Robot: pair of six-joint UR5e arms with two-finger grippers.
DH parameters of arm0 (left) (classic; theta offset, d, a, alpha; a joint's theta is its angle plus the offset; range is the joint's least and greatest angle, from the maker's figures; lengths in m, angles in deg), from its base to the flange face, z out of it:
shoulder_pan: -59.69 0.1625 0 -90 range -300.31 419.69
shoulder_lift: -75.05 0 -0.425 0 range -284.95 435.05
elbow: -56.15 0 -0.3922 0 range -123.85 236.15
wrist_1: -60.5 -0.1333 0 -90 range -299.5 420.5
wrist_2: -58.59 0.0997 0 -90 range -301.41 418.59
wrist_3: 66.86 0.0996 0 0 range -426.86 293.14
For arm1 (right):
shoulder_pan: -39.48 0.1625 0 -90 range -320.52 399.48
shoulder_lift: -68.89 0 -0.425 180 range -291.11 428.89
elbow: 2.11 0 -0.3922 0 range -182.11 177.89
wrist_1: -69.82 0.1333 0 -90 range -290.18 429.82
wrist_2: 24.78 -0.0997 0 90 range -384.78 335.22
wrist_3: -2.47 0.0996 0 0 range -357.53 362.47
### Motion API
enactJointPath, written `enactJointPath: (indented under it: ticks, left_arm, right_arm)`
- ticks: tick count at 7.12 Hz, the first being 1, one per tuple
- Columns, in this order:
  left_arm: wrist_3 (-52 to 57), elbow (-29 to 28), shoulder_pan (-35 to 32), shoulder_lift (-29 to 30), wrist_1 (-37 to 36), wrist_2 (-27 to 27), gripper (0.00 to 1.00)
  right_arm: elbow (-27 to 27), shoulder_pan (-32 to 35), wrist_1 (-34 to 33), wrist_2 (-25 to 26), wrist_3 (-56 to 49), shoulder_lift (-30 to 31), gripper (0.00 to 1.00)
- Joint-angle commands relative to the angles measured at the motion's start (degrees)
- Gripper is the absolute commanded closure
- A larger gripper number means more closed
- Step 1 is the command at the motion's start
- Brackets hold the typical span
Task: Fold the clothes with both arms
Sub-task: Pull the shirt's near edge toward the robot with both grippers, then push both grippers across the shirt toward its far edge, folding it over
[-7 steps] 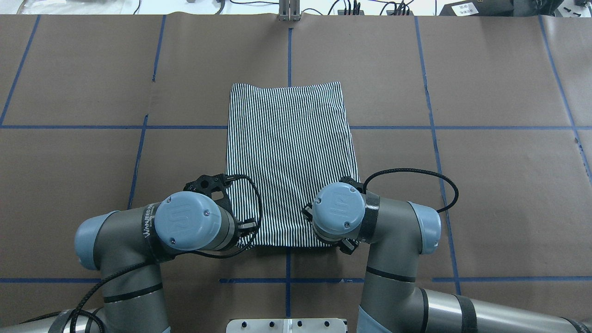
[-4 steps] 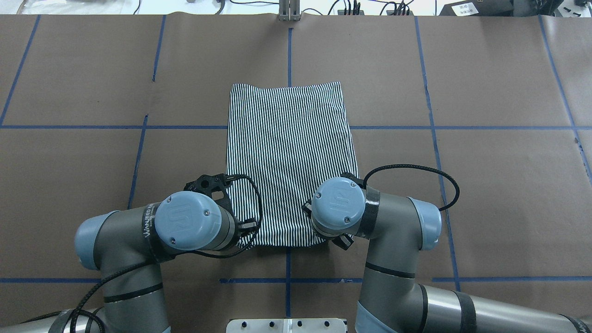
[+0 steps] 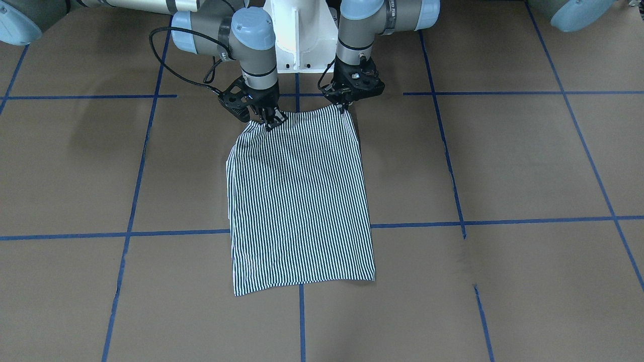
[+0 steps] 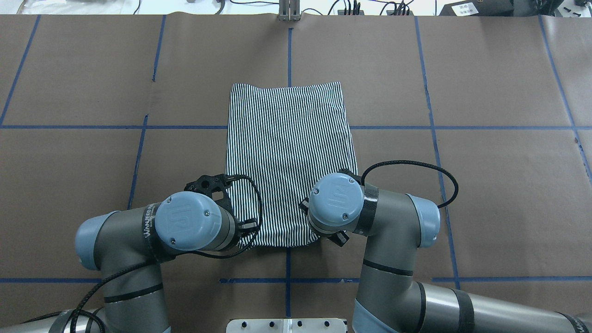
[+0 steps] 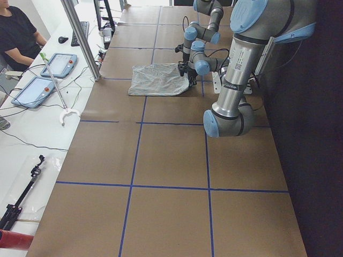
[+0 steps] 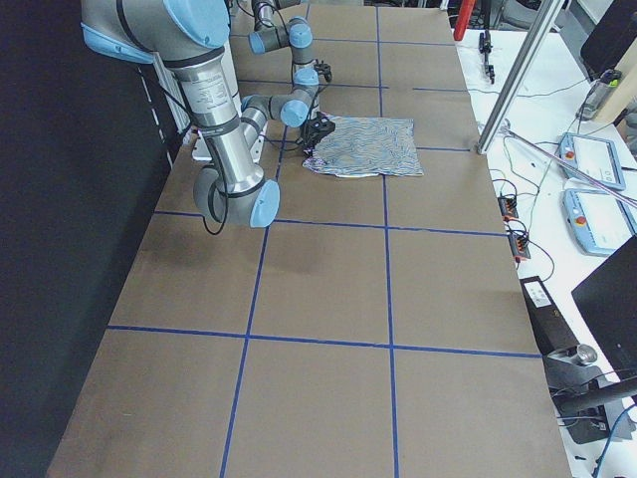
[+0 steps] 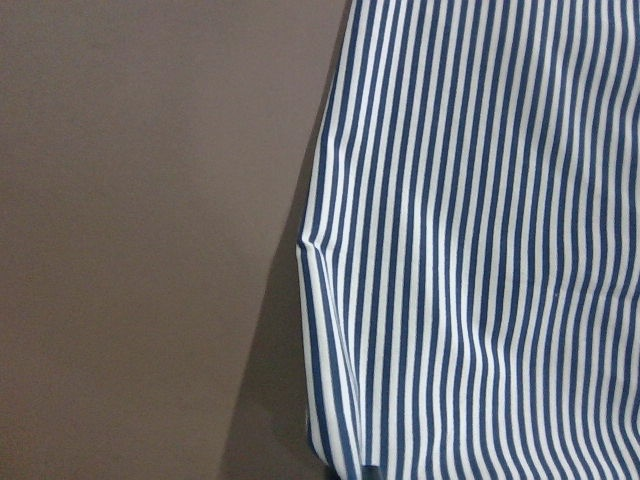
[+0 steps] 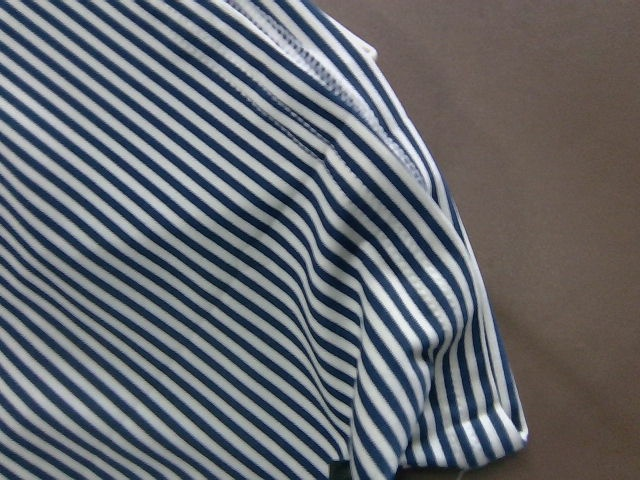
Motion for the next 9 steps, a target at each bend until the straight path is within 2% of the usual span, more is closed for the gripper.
enactJointPath:
  ticks: [1,3,5,7,9]
  left_arm:
    - [0.1,0.0,0.3,-0.3,0.0,-0.2,1.0]
    - [0.1,2.5,1.1,-0.6,-0.5,-1.0,1.0]
    - [-0.3,5.8,3.9,-3.0,-0.7,-2.9,1.0]
    - [-0.3,6.0,4.4,-3.3,-0.8,-3.0,1.0]
    - [0.0,5.5,3.8,-2.9,-0.7,-2.9,1.0]
  right_arm:
    - [1.2,0.0,0.0,-0.6,-0.2,0.1,1.0]
    - [3.3,-0.2,-0.1,-4.1,-0.1,0.9,1.0]
    - [6.6,-1.9,-0.2,-4.2,-0.1,2.5,1.0]
    - [7.1,-4.7,0.0,-3.4,-0.2,3.4,1.0]
    - [7.2,-1.5,0.3,-2.3,-3.3,2.5,1.0]
